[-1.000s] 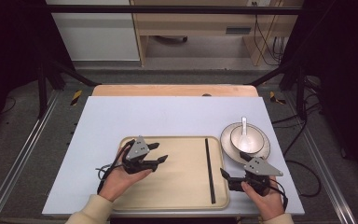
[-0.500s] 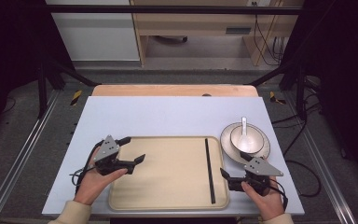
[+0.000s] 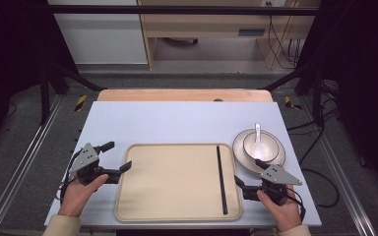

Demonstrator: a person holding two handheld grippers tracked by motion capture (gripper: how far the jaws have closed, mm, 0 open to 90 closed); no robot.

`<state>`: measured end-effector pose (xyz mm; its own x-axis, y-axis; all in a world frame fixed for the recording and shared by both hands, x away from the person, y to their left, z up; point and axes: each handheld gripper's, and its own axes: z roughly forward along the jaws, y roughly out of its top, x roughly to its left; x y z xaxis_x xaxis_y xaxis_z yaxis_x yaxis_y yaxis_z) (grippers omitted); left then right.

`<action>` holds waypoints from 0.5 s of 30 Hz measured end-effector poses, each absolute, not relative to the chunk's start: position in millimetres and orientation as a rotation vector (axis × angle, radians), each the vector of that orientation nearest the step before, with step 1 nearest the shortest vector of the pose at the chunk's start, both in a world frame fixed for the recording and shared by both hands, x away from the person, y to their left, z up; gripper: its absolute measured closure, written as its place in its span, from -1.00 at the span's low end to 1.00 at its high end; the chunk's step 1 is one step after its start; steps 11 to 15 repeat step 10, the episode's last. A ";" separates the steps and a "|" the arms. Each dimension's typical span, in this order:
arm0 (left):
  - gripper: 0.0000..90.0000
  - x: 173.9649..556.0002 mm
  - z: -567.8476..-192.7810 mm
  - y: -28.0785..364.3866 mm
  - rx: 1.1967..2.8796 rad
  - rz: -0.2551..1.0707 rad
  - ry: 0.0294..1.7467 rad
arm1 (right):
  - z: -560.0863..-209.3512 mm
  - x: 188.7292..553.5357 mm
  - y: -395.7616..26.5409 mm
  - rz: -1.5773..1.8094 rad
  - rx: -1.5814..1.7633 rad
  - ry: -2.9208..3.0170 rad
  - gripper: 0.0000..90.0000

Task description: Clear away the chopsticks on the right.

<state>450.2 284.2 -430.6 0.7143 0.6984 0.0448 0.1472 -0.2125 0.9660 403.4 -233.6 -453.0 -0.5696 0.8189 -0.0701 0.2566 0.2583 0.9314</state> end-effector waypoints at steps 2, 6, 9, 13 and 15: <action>-0.91 446.7 -434.1 292.5 1.725 0.598 0.681 | -452.8 403.4 -234.1 1.307 0.973 1.970 -0.82; -0.91 441.3 -438.3 301.8 1.692 0.635 0.685 | -452.4 403.4 -235.2 1.316 0.977 1.963 -0.82; -0.91 439.4 -440.3 305.0 1.684 0.652 0.696 | -449.5 402.6 -230.7 1.326 0.972 1.958 -0.83; -0.91 439.4 -440.3 305.0 1.684 0.652 0.696 | -447.0 402.3 -226.1 1.329 0.961 1.962 -0.83; -0.91 439.4 -440.3 305.0 1.684 0.652 0.696 | -447.0 402.3 -226.1 1.329 0.961 1.962 -0.83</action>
